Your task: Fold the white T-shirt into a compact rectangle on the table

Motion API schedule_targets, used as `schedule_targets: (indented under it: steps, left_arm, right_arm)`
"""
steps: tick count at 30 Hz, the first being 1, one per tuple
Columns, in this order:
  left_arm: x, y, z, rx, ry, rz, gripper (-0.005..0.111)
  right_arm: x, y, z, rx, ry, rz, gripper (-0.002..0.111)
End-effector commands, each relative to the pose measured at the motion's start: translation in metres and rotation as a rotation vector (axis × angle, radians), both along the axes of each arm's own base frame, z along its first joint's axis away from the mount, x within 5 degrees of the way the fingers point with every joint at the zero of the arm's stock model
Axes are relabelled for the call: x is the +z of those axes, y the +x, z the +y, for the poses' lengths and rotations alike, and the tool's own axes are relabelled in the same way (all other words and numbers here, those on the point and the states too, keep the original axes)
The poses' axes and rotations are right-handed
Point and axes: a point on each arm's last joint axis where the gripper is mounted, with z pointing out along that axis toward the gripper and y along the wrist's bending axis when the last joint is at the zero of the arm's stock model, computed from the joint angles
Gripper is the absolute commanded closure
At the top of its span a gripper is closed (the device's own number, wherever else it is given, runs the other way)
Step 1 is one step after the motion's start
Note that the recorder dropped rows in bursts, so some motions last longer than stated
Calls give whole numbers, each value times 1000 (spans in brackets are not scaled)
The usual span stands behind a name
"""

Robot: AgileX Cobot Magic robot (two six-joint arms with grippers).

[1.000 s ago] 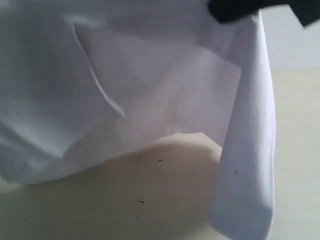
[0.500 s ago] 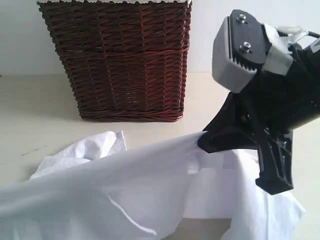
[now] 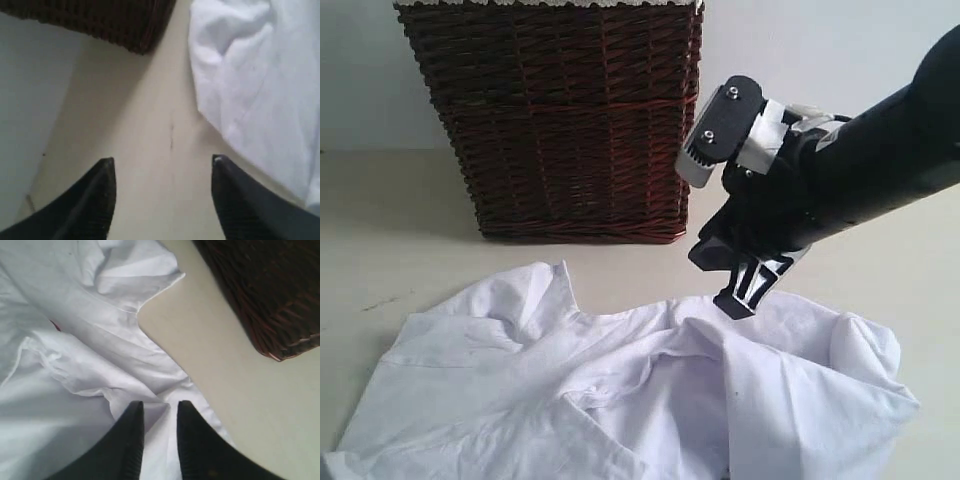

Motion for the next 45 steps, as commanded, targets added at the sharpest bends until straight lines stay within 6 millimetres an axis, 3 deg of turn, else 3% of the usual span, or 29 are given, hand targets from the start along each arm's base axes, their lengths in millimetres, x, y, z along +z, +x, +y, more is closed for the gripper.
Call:
schedule_targets:
  steps: [1,5,13,19,22,25,29,35,38,41,45]
  left_arm:
    - [-4,-18,-29,-57,-273,189,50]
    - [-10,-45,-54,-190,-350,417,50]
    - [-61,-72,-73,-252,-255,625,45]
    - [-73,-69,-107,-296,-168,655,44]
    - [-96,-66,-124,-361,-41,623,44]
    - [-114,-64,-139,-354,-32,617,44]
    - [-131,-57,-150,-339,-46,586,45]
    - [-148,-54,-151,-337,28,591,46]
    - [-150,-56,-148,-327,84,627,66]
    - [-144,-55,-148,-338,175,658,107]
    - [-120,-49,-158,-349,194,647,99]
  right_arm:
    - [-5,5,-3,-8,-34,-25,82]
    - [3,3,-4,-3,-34,-52,82]
    - [15,-3,-6,-3,-19,-85,82]
    - [15,-2,-6,-6,-19,-91,82]
    - [15,-2,-6,-6,-19,-91,82]
    - [16,-2,-6,-6,-18,-93,82]
    - [16,-2,-6,-6,-18,-93,82]
    - [16,-3,-6,-5,-18,-91,82]
    - [15,-3,-6,-4,-19,-89,82]
    - [15,-3,-6,-2,-19,-85,82]
    - [14,-5,-6,1,-17,-64,82]
